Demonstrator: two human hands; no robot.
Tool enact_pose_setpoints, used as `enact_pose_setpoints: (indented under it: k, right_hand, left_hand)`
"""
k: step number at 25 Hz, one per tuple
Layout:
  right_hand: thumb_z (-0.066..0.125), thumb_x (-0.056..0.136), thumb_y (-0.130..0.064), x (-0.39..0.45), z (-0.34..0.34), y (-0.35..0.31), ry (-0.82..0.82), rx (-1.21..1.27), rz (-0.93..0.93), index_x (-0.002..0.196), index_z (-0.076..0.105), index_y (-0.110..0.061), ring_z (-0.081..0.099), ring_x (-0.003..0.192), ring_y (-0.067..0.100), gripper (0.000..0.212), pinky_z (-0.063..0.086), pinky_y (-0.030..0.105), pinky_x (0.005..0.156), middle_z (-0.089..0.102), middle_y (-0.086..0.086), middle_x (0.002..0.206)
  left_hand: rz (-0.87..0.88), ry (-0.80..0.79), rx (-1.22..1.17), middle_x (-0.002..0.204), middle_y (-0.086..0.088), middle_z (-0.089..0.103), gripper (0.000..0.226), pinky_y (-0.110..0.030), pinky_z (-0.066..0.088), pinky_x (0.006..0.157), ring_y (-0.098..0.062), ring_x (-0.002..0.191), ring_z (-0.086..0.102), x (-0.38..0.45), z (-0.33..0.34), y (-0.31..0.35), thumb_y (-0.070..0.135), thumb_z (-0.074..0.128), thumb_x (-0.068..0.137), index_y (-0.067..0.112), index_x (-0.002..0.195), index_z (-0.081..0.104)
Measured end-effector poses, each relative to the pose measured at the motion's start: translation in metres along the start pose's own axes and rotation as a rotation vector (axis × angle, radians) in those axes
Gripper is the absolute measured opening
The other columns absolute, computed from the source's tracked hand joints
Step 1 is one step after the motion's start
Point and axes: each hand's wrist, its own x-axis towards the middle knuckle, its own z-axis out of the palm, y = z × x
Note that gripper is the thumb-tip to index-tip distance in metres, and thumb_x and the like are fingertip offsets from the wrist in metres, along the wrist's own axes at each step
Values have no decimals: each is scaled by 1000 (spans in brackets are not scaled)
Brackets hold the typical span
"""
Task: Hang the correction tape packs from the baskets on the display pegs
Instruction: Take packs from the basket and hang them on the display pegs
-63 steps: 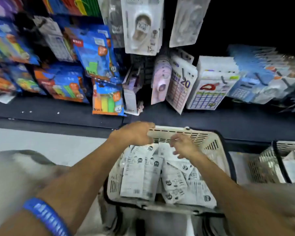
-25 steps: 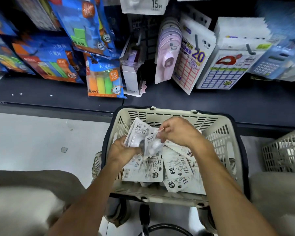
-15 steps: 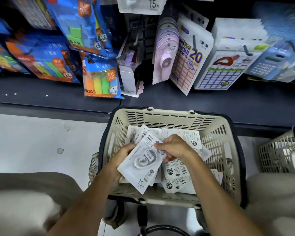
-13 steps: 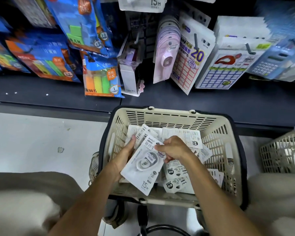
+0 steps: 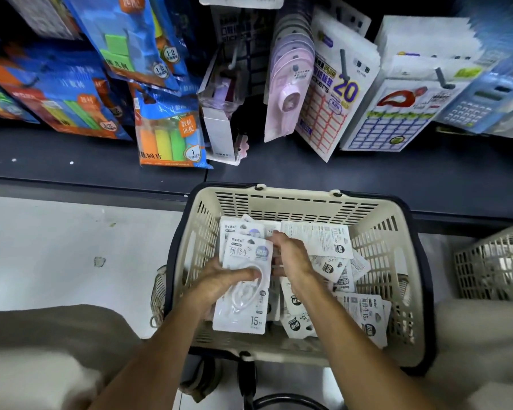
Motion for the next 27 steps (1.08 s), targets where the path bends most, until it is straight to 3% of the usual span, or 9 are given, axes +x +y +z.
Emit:
enact_pose_setpoints:
  k: [3, 5, 7, 12, 14, 18, 22, 24, 27]
  right_hand:
    - [44, 103, -37, 7, 0, -2, -57, 66, -34, 95, 77, -18, 74, 77, 18, 38, 60, 36, 72, 78, 0, 92]
    - [46, 102, -31, 11, 2, 5, -73, -76, -49, 99, 73, -19, 74, 89, 21, 30, 60, 40, 83, 78, 2, 97]
    - [46, 100, -33, 10, 15, 17, -184, -159, -42, 100, 73, -21, 75, 90, 19, 29, 59, 36, 78, 79, -1, 94]
    - [68, 84, -36, 13, 41, 34, -163, -166, -7, 108, 72, -25, 70, 99, 18, 27, 56, 40, 93, 77, -5, 104]
    - [75, 83, -35, 18, 46, 36, -143, -232, -32, 113, 72, -26, 69, 101, 15, 32, 56, 38, 94, 75, -9, 109]
    - [62, 95, -15, 28, 51, 35, -7, -342, -126, 112, 73, -14, 70, 98, 20, 20, 57, 32, 86, 75, 2, 113]
    - [68, 86, -11, 14, 35, 22, 67, -3, -269, 80, 72, -9, 71, 89, 27, 8, 55, 32, 71, 74, 9, 97]
    - [69, 77, -19, 5, 22, 9, -43, 150, -299, 73, 74, -14, 71, 92, 20, 8, 53, 30, 78, 77, 6, 96]
    - [69, 79, -27, -8, 10, -5, -251, 291, -290, 82, 78, -21, 69, 97, 20, 11, 53, 32, 78, 76, 3, 103]
  left_hand:
    - [100, 194, -46, 96, 13, 79, 50, -41, 57, 93, -12, 95, 74, -1, -4, -1, 27, 95, 63, 31, 106, 69]
    - [231, 247, 0, 91, 21, 77, 50, -31, 56, 80, 0, 85, 73, -2, 0, 7, 30, 95, 63, 35, 102, 65]
    - [321, 332, -19, 95, 18, 77, 55, -29, 58, 74, 1, 83, 73, -1, 3, 17, 35, 94, 62, 34, 107, 63]
    - [319, 665, -157, 91, 17, 71, 58, -24, 52, 62, -4, 80, 71, -5, -10, 26, 47, 88, 58, 32, 104, 57]
    - [316, 722, -150, 90, 19, 68, 58, -23, 50, 63, -2, 80, 67, -9, -13, 26, 50, 87, 59, 30, 102, 53]
    - [314, 725, -97, 91, 19, 68, 57, -27, 52, 66, 3, 79, 65, -15, -17, 22, 58, 82, 55, 34, 98, 52]
    - [297, 741, 37, 88, 20, 63, 54, -23, 49, 64, -4, 75, 63, -12, -17, 23, 46, 85, 67, 29, 103, 49]
    - [291, 668, 90, 84, 23, 61, 55, -16, 41, 56, 1, 71, 58, -11, -9, 24, 40, 88, 69, 31, 108, 51]
    - [294, 498, -32, 81, 17, 75, 48, -17, 49, 59, -1, 72, 70, -11, 4, 28, 33, 92, 67, 31, 105, 63]
